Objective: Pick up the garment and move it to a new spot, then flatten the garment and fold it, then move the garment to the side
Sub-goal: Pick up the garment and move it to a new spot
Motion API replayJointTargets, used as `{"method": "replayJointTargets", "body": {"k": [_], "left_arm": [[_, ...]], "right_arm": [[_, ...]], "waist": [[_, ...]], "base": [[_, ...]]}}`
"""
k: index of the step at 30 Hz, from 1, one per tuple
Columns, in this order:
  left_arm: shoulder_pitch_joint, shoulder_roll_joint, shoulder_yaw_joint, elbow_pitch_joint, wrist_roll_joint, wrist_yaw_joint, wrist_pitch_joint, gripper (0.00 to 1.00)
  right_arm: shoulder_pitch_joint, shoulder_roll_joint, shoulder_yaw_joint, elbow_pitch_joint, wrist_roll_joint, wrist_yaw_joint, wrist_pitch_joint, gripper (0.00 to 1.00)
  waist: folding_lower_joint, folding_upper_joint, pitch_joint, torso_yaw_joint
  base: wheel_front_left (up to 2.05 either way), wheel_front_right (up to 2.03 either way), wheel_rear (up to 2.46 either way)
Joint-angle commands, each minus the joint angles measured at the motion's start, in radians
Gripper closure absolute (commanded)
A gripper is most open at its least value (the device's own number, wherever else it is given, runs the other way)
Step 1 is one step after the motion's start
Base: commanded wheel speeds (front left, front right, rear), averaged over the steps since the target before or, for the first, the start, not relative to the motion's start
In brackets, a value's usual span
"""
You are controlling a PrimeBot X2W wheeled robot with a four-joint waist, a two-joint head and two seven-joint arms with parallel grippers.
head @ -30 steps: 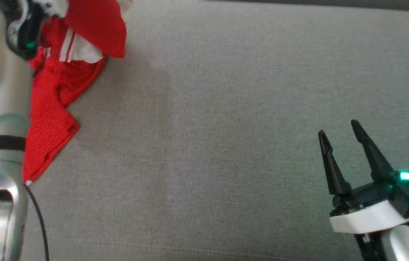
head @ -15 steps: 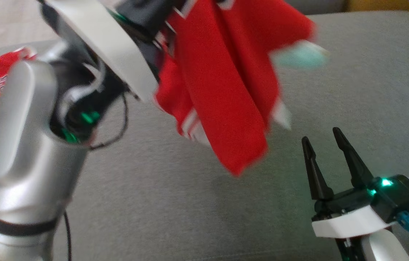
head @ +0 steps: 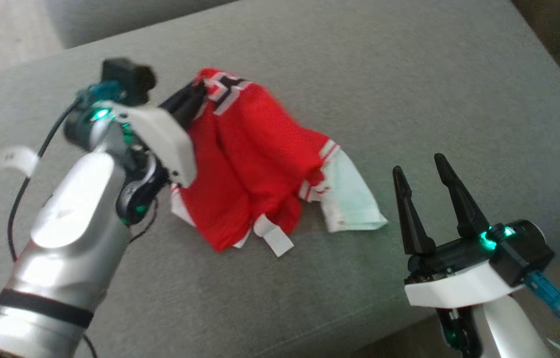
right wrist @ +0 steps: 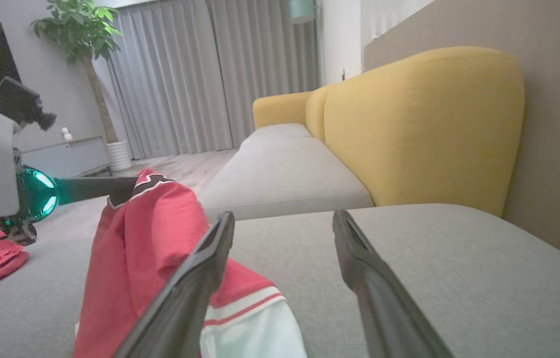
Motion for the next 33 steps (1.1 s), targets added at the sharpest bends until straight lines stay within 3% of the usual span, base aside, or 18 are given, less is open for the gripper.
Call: {"method": "replayJointTargets", "body": {"k": [1,3,4,9,14,19,24,28,33], "left_arm": [[-0.077,0.025,0.030,0.065,0.033,0.001,-0.081,0.98],[-0.081,0.010,0.022,0.168,0.047,0.001,-0.133,0.44],[-0.083,0.002,0.020,0.207,0.050,0.001,-0.158,0.00],[-0.074,-0.036,0.037,0.305,0.060,0.044,-0.315,0.00],[-0.007,-0.061,0.076,0.271,0.055,0.101,-0.383,0.00],[0.191,-0.078,0.165,0.018,0.098,0.190,-0.392,0.00],[0.453,-0.106,0.216,-0.224,0.190,0.244,-0.393,0.00],[0.599,-0.132,0.251,-0.346,0.257,0.249,-0.393,0.00],[0.714,-0.147,0.306,-0.398,0.332,0.235,-0.393,0.00]], "right_arm": [[-0.035,0.008,0.021,-0.029,0.004,0.008,-0.011,0.00],[-0.033,0.011,0.022,-0.026,0.003,0.008,-0.011,0.00],[-0.030,0.013,0.021,-0.025,0.003,0.008,-0.011,0.00],[-0.009,0.015,-0.009,-0.023,-0.021,0.008,-0.011,0.00],[0.016,0.007,-0.050,-0.027,-0.063,0.008,-0.011,0.00],[0.061,-0.005,-0.123,-0.034,-0.113,0.008,-0.011,0.00],[0.125,-0.005,-0.211,-0.038,-0.144,0.008,-0.011,0.00],[0.179,-0.005,-0.266,-0.021,-0.153,0.008,-0.011,0.00],[0.214,0.001,-0.309,0.015,-0.160,0.008,-0.011,0.00]], "waist": [[0.0000,0.0000,0.024,-0.047],[0.0000,0.0000,0.019,-0.052],[0.0000,0.0000,0.015,-0.052],[0.0000,0.0000,-0.022,-0.017],[0.0000,0.0000,-0.067,0.036],[0.0000,0.0000,-0.116,0.114],[0.0000,0.0000,-0.160,0.212],[0.0000,0.0000,-0.182,0.289],[0.0000,0.0000,-0.204,0.345]], "base": [[0.00,0.00,0.00],[0.00,0.00,0.00],[0.00,0.00,0.00],[0.00,0.00,0.00],[0.00,0.00,0.00],[0.00,0.00,0.00],[0.00,0.00,0.00],[0.00,0.00,0.00],[0.00,0.00,0.00]]}}
